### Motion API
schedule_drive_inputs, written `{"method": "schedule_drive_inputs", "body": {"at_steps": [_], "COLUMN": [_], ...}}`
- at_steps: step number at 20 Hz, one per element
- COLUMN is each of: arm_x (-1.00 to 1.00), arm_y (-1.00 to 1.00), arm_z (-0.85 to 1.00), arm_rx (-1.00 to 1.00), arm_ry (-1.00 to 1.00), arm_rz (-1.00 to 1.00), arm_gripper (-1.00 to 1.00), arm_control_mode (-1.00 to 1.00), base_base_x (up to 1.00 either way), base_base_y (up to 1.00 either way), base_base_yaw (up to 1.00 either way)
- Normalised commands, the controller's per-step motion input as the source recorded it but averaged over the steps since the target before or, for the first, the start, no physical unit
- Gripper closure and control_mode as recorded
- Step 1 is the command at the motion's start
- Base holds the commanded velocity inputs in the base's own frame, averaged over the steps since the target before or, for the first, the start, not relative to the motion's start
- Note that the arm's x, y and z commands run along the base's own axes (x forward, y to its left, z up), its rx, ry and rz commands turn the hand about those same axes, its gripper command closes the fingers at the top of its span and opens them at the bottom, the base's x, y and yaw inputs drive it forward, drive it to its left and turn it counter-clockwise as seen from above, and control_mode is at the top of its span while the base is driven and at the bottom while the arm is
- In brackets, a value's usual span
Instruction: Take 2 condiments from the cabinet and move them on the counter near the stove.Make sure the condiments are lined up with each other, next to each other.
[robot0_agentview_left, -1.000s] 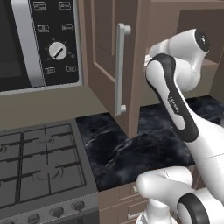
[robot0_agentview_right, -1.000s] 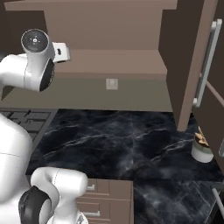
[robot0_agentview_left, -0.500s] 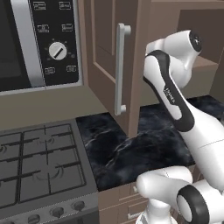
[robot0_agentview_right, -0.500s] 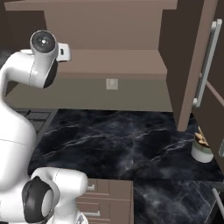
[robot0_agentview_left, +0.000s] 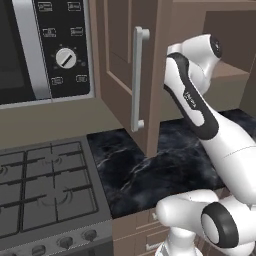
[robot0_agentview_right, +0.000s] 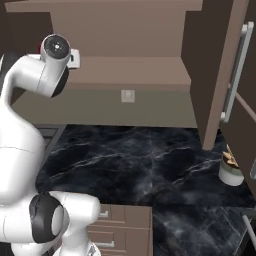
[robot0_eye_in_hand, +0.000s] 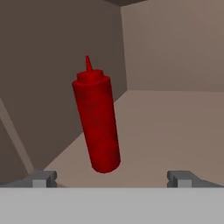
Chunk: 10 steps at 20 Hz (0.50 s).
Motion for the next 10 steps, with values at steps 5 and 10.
{"method": "schedule_drive_inputs", "body": {"at_steps": [5,10], "arm_x": [0.00,0.01], "arm_y": [0.03,0.13], "arm_z": [0.24,0.11], "arm_rx": [0.00,0.00], "arm_ry": [0.02,0.05], "arm_rz": [0.07,0.07], "arm_gripper": [-1.00,-1.00], "arm_control_mode": [-1.00,-1.00], "base_base_x": [0.00,0.00], "base_base_y": [0.00,0.00], "base_base_yaw": [0.00,0.00]}}
